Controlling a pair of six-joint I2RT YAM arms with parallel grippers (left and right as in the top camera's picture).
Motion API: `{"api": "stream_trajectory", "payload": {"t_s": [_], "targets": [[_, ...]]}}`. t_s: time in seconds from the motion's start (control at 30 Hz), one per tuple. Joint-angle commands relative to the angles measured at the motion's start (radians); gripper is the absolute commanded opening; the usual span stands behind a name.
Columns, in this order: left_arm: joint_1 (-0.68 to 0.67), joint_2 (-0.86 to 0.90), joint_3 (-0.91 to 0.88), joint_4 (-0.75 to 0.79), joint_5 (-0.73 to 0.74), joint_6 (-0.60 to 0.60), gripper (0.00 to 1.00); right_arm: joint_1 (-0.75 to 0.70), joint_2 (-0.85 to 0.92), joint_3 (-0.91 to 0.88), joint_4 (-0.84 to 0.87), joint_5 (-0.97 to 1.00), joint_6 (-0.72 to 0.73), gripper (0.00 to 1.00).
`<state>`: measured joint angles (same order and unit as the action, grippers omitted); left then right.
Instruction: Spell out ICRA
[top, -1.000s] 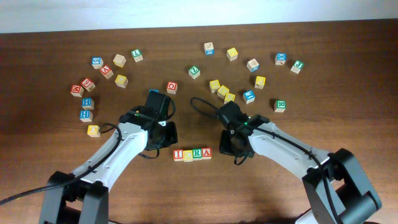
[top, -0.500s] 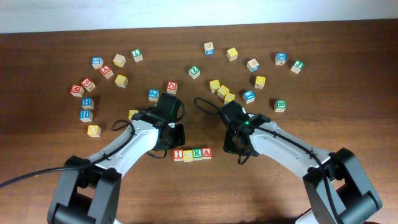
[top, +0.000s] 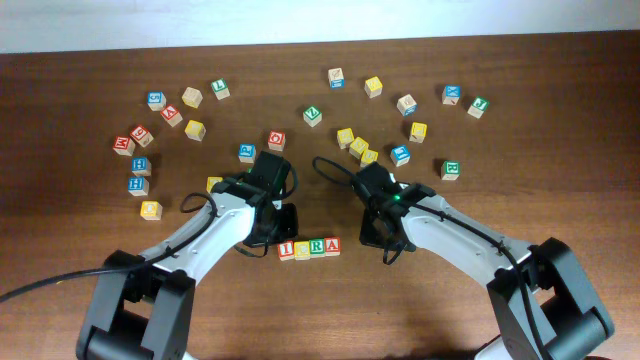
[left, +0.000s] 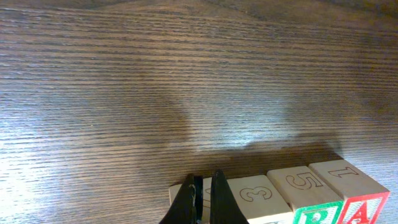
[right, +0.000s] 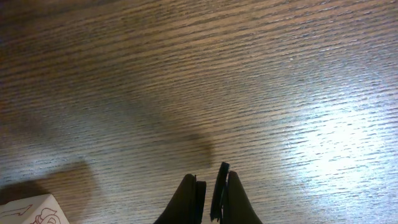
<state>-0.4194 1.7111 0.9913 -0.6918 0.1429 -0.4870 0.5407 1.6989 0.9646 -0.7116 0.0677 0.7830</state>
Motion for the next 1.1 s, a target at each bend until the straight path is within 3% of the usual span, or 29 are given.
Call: {"api": "stream_trajectory", "payload": {"t_s": [0.0,1.07], "targets": [[0.0,0.007,0.013,0.004,0.021,0.002,0.0,-0.005,-0.007,0.0,-0.004,0.023,0.0,0.04],[0.003,0.007,0.015,0.011,0.065,0.013,0.0,-0.005,-0.007,0.0,-0.007,0.023,0.0,0.04]]}}
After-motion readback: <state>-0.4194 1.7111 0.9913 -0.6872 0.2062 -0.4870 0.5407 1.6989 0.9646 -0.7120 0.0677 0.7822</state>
